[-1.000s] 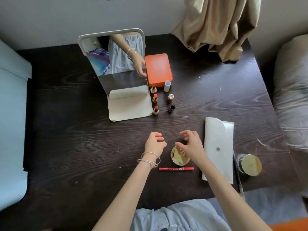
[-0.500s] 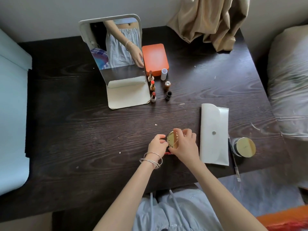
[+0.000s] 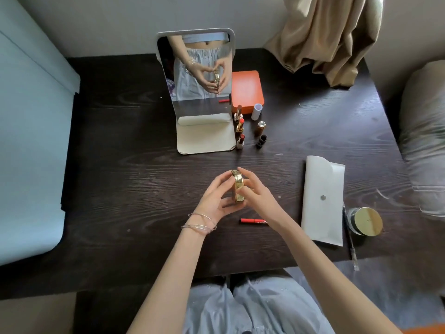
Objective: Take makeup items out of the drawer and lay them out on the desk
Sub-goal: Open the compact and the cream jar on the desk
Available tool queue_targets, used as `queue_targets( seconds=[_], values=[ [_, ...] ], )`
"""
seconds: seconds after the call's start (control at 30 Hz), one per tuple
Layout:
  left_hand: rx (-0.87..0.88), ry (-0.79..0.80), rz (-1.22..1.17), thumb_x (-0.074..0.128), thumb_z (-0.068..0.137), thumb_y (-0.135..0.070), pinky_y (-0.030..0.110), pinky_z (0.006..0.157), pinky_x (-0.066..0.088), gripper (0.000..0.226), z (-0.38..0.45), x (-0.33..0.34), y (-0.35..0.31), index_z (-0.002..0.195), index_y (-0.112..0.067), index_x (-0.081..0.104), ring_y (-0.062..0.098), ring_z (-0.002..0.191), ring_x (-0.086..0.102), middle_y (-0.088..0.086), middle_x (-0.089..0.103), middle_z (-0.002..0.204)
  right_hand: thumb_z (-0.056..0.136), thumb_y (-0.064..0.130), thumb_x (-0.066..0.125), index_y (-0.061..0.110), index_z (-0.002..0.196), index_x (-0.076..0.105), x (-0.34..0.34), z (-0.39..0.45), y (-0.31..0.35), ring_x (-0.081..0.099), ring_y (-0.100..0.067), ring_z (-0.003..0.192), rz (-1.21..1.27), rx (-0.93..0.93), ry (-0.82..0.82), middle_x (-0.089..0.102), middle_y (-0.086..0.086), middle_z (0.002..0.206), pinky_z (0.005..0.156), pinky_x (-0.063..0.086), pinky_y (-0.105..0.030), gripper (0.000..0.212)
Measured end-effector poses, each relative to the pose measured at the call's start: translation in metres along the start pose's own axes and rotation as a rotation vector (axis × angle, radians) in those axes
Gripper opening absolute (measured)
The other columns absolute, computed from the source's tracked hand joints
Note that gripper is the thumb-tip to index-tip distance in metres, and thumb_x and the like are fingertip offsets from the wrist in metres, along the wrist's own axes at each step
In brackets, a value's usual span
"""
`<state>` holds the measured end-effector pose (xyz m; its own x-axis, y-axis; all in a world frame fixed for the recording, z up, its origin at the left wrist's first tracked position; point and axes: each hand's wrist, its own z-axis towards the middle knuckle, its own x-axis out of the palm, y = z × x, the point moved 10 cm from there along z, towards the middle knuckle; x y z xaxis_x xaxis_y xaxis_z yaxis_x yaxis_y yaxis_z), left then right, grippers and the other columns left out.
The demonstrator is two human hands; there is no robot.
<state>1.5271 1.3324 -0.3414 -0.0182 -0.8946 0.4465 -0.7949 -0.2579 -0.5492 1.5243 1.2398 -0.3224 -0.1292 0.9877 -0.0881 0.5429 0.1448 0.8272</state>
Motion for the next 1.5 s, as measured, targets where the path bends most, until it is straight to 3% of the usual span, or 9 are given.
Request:
queue_targets(
  seconds=[0.1,0.3,0.5,0.6,0.77,1.0,1.2,1.4,1.5],
  values=[
    [0.012,-0.009,0.051,0.05,0.096,-0.025,0.043,0.081,0.057,0.027,-0.007,-0.013,-0.012,0.122,-0.022,0.057,0.032,0.107,0.063,0.012,0.059,0.127,0.092,0.025,0.051,0.032,0.144,0.031,0.015,-0.001,0.007,0.054,-0.011,0.118,-0.006,-0.008,0.045,0.055,0.003,0.131,0.096,0.049,-0.033,0.057],
    [0.031,-0.023,0.129,0.058,0.091,-0.03,0.038,0.079,0.059,0.036,-0.019,-0.033,-0.028,0.126,-0.021,0.053,0.027,0.099,0.065,0.013,0.062,0.122,0.092,0.015,0.054,0.032,0.147,0.026,0.04,0.0,0.024,0.054,-0.001,0.115,-0.16,-0.082,0.067,0.052,0.006,0.135,0.086,0.05,-0.016,0.065],
    [-0.006,-0.035,0.098,0.056,0.089,-0.041,0.037,0.073,0.059,0.036,-0.027,-0.056,-0.034,0.12,-0.021,0.056,0.024,0.092,0.067,0.014,0.066,0.111,0.089,0.018,0.055,0.033,0.149,0.014,0.064,-0.004,0.038,0.065,-0.012,0.1,-0.527,-0.204,0.058,0.062,0.004,0.123,0.087,0.054,-0.03,0.075],
    [-0.099,-0.031,0.045,0.049,0.089,-0.052,0.037,0.075,0.059,0.045,-0.03,-0.062,-0.028,0.119,-0.021,0.059,0.025,0.09,0.067,0.014,0.066,0.101,0.093,0.018,0.049,0.034,0.149,0.017,0.062,-0.006,0.048,0.067,-0.01,0.085,-0.6,-0.257,-0.012,0.062,0.004,0.126,0.083,0.055,-0.034,0.066],
    [-0.139,-0.073,0.032,0.037,0.089,-0.064,0.034,0.066,0.06,0.062,-0.031,-0.073,-0.029,0.111,-0.013,0.063,0.023,0.091,0.066,0.015,0.067,0.102,0.087,0.038,0.049,0.037,0.14,0.037,0.083,-0.013,0.054,0.061,-0.009,0.107,-0.51,-0.283,0.116,0.045,0.015,0.138,0.096,0.049,-0.034,0.054],
    [-0.182,-0.081,0.191,0.023,0.089,-0.068,0.034,0.074,0.058,0.069,-0.036,-0.083,-0.026,0.097,-0.016,0.068,0.023,0.09,0.067,0.014,0.069,0.102,0.093,0.041,0.051,0.031,0.137,0.044,0.092,-0.013,0.059,0.07,-0.006,0.079,-0.562,-0.269,0.113,0.063,0.006,0.125,0.083,0.054,-0.028,0.046],
    [-0.047,0.039,-0.005,0.054,0.089,-0.043,0.044,0.09,0.054,0.048,-0.039,-0.078,-0.029,0.128,-0.015,0.054,0.032,0.106,0.064,0.016,0.056,0.131,0.098,0.04,0.034,0.04,0.141,0.036,0.093,-0.007,0.056,0.062,-0.021,0.072,-0.692,-0.187,0.092,0.071,-0.008,0.087,0.073,0.047,-0.033,0.043],
    [0.012,0.019,-0.333,0.054,0.089,-0.035,0.041,0.08,0.056,0.045,-0.039,-0.081,-0.026,0.133,-0.029,0.05,0.025,0.107,0.061,0.011,0.055,0.13,0.098,0.031,0.034,0.01,0.137,0.036,0.117,-0.007,0.071,0.063,-0.035,0.091,-1.151,-0.145,0.115,0.064,-0.013,0.104,0.071,0.047,-0.037,0.043],
    [0.005,-0.001,-0.473,0.048,0.093,-0.041,0.047,0.096,0.046,0.036,-0.03,-0.077,-0.029,0.123,-0.025,0.057,0.029,0.116,0.056,0.012,0.054,0.129,0.095,0.022,0.036,0.005,0.119,0.043,0.129,-0.007,0.086,0.063,-0.036,0.091,-1.234,-0.126,-0.035,0.062,-0.015,0.106,0.065,0.038,-0.033,0.03]
  ],
)
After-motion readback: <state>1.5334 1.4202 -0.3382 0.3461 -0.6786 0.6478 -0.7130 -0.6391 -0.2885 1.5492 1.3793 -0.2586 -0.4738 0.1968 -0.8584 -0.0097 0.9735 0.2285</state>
